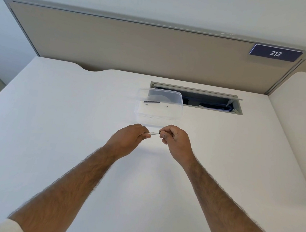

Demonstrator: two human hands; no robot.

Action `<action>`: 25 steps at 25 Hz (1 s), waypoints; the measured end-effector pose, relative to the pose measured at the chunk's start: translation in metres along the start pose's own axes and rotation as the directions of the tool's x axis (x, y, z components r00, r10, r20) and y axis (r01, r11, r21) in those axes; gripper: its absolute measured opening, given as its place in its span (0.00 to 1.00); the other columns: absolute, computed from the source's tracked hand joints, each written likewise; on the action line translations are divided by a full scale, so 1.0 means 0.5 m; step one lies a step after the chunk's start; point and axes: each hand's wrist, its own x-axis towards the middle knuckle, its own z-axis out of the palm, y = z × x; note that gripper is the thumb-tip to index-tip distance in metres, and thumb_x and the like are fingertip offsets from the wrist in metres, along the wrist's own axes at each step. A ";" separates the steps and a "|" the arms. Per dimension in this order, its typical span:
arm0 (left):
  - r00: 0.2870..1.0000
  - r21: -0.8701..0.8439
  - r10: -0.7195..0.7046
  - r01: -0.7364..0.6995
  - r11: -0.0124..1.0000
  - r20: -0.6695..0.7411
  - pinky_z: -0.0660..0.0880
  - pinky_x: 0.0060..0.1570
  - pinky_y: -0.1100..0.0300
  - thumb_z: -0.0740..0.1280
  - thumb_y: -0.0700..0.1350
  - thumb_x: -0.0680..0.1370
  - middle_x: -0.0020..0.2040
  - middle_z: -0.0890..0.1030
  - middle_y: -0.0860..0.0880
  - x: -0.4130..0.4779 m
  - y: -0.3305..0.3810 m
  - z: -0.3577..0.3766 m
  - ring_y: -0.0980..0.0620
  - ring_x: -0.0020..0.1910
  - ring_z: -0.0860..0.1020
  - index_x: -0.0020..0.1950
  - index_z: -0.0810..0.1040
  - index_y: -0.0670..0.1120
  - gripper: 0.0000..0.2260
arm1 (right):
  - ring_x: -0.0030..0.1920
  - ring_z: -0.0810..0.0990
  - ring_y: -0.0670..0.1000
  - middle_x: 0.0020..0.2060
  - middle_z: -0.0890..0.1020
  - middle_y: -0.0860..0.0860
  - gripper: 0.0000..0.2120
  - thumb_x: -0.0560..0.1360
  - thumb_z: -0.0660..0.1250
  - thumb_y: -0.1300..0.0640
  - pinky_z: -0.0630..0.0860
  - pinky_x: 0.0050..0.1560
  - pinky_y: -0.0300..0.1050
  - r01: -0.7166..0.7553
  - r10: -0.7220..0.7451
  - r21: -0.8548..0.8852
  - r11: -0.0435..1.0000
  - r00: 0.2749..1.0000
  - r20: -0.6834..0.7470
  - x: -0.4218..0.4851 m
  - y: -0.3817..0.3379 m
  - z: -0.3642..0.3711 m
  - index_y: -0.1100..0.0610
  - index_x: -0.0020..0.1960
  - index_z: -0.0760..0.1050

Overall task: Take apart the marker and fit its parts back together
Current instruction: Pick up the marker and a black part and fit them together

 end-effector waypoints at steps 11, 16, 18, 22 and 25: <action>1.000 -0.077 -0.025 0.025 0.997 -0.007 0.71 0.39 0.55 0.63 0.50 0.83 0.42 0.76 0.54 0.006 0.007 -0.002 0.54 0.41 0.73 0.47 0.77 0.50 0.08 | 0.33 0.77 0.43 0.35 0.81 0.49 0.07 0.75 0.66 0.68 0.76 0.39 0.36 0.017 -0.016 -0.035 0.999 1.000 0.023 -0.002 -0.002 0.002 0.59 0.43 0.81; 0.999 -0.090 0.028 -0.029 0.995 -0.015 0.68 0.39 0.58 0.63 0.46 0.83 0.41 0.77 0.52 0.011 0.013 -0.005 0.52 0.40 0.74 0.47 0.79 0.46 0.09 | 0.31 0.77 0.44 0.34 0.81 0.50 0.06 0.77 0.67 0.65 0.75 0.37 0.36 -0.014 0.015 -0.016 1.000 0.999 0.031 -0.005 0.005 0.004 0.60 0.42 0.80; 0.999 -0.084 0.023 -0.026 0.996 -0.034 0.67 0.37 0.59 0.64 0.46 0.82 0.41 0.77 0.53 0.012 0.016 -0.008 0.53 0.40 0.74 0.46 0.79 0.47 0.08 | 0.31 0.76 0.44 0.33 0.81 0.51 0.07 0.79 0.67 0.62 0.74 0.36 0.37 -0.033 0.033 -0.002 0.999 0.999 0.034 -0.005 0.009 0.004 0.61 0.44 0.80; 1.000 -0.115 -0.003 0.002 0.993 -0.005 0.69 0.39 0.59 0.65 0.47 0.82 0.41 0.76 0.54 0.014 0.014 -0.006 0.53 0.41 0.74 0.49 0.80 0.46 0.07 | 0.33 0.78 0.44 0.35 0.82 0.52 0.04 0.78 0.67 0.64 0.75 0.38 0.36 -0.035 0.033 0.035 0.999 0.998 0.056 -0.007 0.014 0.001 0.61 0.47 0.81; 1.000 -0.128 0.019 -0.020 0.992 -0.011 0.72 0.41 0.56 0.65 0.46 0.82 0.40 0.76 0.54 0.012 0.015 -0.004 0.52 0.41 0.74 0.48 0.80 0.46 0.06 | 0.32 0.77 0.45 0.35 0.81 0.53 0.06 0.79 0.65 0.65 0.75 0.37 0.36 -0.039 0.037 0.024 0.999 0.997 0.069 -0.007 0.011 0.002 0.61 0.45 0.79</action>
